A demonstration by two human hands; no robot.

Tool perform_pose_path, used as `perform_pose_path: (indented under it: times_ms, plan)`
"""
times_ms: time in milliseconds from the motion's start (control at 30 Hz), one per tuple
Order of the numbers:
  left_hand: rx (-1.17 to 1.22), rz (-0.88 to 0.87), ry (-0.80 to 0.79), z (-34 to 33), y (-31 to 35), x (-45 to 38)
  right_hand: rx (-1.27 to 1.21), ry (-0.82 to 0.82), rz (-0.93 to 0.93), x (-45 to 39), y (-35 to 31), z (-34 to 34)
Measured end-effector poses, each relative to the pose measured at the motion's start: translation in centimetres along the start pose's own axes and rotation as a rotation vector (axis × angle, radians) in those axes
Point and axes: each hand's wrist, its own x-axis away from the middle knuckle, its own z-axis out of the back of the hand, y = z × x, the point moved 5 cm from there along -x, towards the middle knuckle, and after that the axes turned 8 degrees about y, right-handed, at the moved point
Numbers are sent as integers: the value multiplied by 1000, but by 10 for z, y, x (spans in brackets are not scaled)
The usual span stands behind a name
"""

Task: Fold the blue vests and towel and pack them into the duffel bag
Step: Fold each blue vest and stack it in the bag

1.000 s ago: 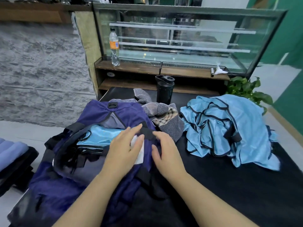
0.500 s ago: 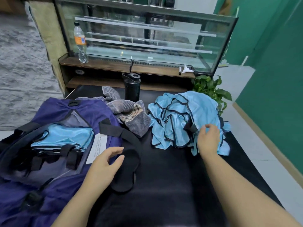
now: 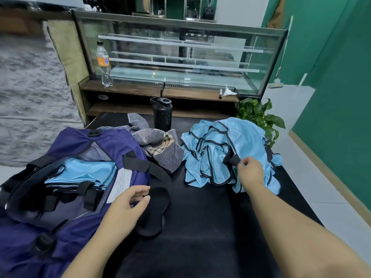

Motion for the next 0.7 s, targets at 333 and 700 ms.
perform_pose_path:
  times_ms: [333, 700]
  plan:
    - [36, -50, -28, -8, 37, 17, -531, -25, 237, 75, -76, 52]
    - [524, -96, -164, -35, 97, 56, -790, -506, 305, 191, -131, 68]
